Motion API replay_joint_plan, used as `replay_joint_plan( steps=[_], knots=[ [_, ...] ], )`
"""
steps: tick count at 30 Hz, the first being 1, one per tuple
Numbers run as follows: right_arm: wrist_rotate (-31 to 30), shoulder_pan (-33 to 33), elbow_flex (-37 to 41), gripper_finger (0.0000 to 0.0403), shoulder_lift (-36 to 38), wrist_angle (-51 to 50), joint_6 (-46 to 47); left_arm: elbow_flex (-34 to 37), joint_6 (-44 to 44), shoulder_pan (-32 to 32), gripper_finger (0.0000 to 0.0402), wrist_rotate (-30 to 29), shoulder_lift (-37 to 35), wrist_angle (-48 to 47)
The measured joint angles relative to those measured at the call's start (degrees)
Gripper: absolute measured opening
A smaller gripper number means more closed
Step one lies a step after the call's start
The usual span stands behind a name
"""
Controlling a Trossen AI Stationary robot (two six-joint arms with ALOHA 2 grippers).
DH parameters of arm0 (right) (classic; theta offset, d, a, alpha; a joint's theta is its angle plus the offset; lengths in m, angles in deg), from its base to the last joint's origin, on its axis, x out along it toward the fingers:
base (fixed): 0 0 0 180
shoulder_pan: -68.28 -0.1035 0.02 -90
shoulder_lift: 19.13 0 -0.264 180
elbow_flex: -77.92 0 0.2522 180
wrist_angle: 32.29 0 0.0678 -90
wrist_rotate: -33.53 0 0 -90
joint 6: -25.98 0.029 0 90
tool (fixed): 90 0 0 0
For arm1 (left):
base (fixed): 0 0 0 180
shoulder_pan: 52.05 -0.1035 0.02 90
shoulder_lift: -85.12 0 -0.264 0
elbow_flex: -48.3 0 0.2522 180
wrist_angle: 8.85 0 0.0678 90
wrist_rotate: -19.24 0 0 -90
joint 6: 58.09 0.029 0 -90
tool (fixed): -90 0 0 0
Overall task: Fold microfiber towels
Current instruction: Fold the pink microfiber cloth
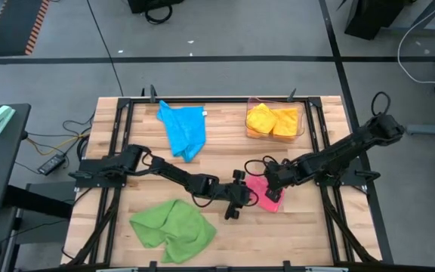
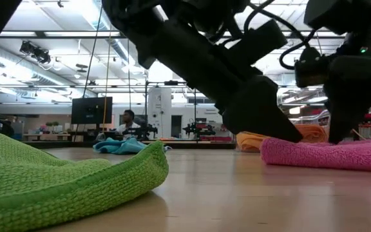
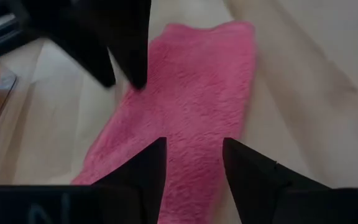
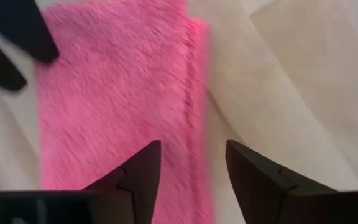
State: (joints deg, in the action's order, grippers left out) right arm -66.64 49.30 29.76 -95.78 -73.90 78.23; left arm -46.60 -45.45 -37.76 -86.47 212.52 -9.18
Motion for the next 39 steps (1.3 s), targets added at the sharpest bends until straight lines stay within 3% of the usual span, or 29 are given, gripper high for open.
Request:
replay_joint_plan(
  steps=[9, 15, 18, 23, 27, 31, 39],
  knots=[
    [0.8, -2.6, -0.7, 0.0197, 7.4, -12.4, -16.0, 0.0, 2.0, 2.0, 0.0153, 0.0, 0.0, -1.6],
    [-11.7, -2.9, 0.8, 0.0177, 3.4, -14.5, -13.0, 0.0, 4.8, 3.8, 0.0149, 0.0, 0.0, -2.4],
    [-11.4, -2.4, 1.1, 0.017, 0.5, -12.8, -13.5, 0.0, 4.8, 4.4, 0.015, 0.0, 0.0, -3.4],
    [-4.7, -4.1, 1.0, 0.0165, -4.0, -7.3, -16.8, 0.0, 4.5, 5.3, 0.0142, 0.4, -1.4, -10.0],
    [-3.7, -7.3, 0.9, 0.0164, -4.2, -6.8, -14.2, 0.0, 4.5, 6.3, 0.0133, 0.7, -2.7, -14.1],
    [2.4, -11.8, 0.3, 0.0164, -4.0, -4.9, -9.3, 0.0, 4.2, 7.2, 0.0126, 0.9, -4.2, -17.3],
    [-1.2, -20.7, 0.1, 0.0164, -6.7, 17.9, -5.1, 0.0, 4.5, 9.2, 0.0123, 1.0, -6.2, -17.7]
  ],
)
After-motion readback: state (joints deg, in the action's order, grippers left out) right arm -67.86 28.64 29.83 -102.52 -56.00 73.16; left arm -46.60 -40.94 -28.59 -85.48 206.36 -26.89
